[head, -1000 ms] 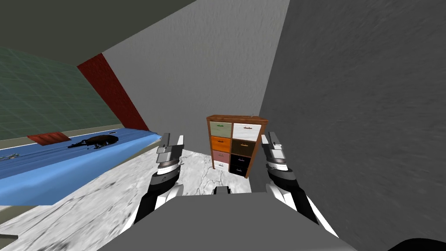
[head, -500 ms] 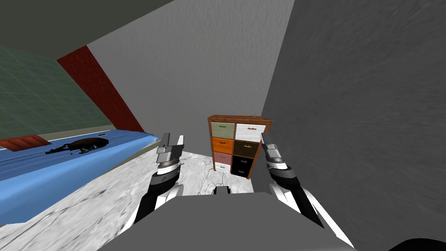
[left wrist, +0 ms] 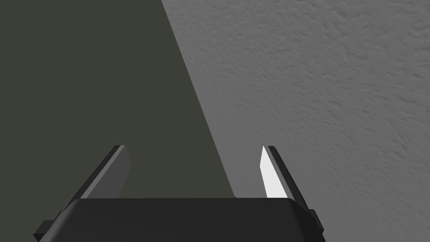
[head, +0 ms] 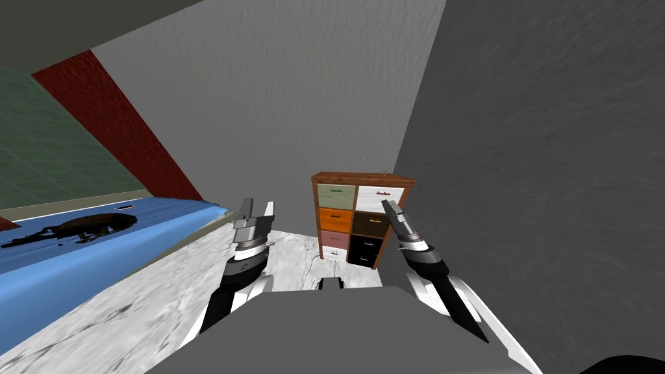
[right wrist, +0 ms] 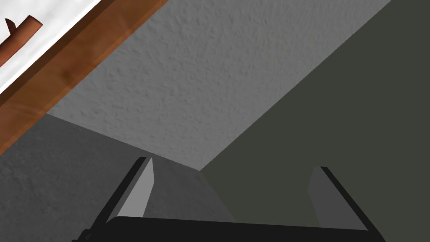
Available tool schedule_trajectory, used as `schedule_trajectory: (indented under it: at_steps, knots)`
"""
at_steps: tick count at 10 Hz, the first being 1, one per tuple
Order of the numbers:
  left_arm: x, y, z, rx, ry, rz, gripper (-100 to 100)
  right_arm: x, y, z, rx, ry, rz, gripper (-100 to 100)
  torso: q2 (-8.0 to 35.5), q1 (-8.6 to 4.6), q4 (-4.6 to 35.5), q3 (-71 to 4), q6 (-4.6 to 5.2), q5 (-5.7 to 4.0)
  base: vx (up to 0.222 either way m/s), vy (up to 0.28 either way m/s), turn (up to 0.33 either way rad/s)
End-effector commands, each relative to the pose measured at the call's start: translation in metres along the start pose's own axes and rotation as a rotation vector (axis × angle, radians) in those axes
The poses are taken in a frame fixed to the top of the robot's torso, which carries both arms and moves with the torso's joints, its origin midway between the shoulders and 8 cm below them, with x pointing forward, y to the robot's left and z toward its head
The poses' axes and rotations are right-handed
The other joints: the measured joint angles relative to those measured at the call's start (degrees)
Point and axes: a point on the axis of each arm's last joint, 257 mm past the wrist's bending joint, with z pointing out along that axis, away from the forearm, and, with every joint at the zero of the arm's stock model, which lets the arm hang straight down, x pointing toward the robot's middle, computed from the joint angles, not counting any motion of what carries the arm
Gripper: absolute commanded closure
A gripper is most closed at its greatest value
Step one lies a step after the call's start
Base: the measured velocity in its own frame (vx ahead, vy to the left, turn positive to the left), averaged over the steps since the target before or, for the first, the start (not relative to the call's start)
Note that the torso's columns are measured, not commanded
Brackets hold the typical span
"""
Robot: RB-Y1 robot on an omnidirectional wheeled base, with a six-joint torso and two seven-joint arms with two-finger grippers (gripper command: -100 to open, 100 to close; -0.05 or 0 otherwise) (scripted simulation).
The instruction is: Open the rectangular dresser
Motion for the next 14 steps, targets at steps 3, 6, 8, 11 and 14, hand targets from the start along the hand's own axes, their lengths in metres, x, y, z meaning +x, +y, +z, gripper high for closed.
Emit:
schedule_trajectory:
  at_steps: [3, 6, 8, 11, 14]
  knots:
    - [0.000, 0.000, 0.000, 0.000, 0.000, 0.000, 0, 0.008, -0.010, 0.000, -0.009, 0.072, -0.271, -100, 0.11, -0.14, 0.03, 0.06, -0.01, -0.03, 0.062, 0.123, -0.055]
    - [0.000, 0.000, 0.000, 0.000, 0.000, 0.000, 0, 0.013, -0.017, -0.001, -0.017, 0.115, -0.426, -100, -0.03, 0.09, -0.01, -0.03, -0.01, 0.03, 0.062, 0.128, -0.078]
    - [0.000, 0.000, 0.000, 0.000, 0.000, 0.000, 0, 0.017, -0.028, -0.003, -0.026, 0.159, -0.580, -100, 0.03, -0.13, 0.01, 0.03, 0.01, -0.04, 0.056, 0.115, -0.073]
    - [0.000, 0.000, 0.000, 0.000, 0.000, 0.000, 0, 0.023, -0.040, -0.005, -0.039, 0.211, -0.749, -100, -0.02, -0.07, -0.01, -0.02, -0.02, -0.01, 0.069, 0.126, -0.070]
    - [0.000, 0.000, 0.000, 0.000, 0.000, 0.000, 0, 0.027, -0.055, -0.007, -0.052, 0.262, -0.913, -100, 0.06, -0.07, 0.01, 0.03, -0.01, -0.02, 0.061, 0.107, -0.067]
